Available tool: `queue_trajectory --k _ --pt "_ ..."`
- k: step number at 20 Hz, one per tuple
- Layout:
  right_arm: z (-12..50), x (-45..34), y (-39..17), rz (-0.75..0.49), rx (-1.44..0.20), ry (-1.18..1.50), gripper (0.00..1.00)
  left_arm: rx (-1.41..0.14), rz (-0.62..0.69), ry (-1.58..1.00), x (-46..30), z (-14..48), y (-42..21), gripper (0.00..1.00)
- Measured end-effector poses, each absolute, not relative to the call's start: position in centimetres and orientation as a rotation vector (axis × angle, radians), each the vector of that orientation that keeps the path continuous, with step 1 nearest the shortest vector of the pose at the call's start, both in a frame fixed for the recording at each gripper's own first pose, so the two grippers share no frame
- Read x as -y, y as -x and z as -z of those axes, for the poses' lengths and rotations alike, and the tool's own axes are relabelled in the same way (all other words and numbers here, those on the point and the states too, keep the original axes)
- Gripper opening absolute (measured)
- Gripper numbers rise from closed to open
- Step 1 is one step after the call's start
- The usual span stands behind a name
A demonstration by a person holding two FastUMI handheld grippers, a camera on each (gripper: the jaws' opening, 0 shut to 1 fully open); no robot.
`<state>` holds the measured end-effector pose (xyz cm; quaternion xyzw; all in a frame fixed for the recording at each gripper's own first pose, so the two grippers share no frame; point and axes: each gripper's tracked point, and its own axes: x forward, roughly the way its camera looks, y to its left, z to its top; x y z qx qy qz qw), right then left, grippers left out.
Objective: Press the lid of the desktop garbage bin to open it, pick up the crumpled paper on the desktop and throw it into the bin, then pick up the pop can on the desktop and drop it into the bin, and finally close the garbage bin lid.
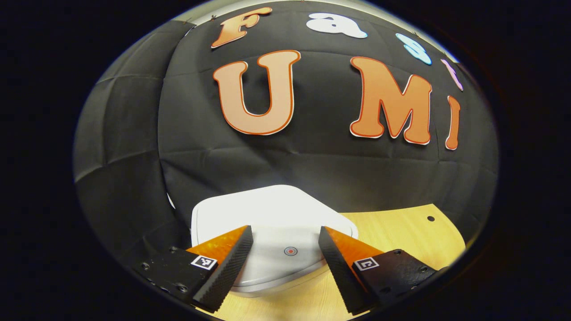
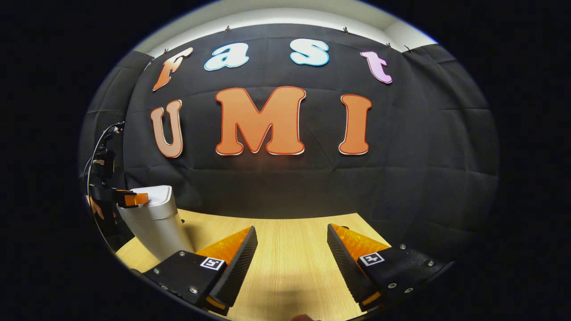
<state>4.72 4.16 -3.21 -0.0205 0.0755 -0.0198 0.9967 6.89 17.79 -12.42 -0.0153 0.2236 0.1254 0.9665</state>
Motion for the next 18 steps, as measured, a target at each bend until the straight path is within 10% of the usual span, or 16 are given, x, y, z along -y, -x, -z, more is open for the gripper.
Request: queue_trajectory --k 18 --pt "2.4 -2.6 -4.8 0.018 -0.140 0.029 0.94 -0.275 -0.142 0.104 -9.7 4.9 -6.3 0.94"
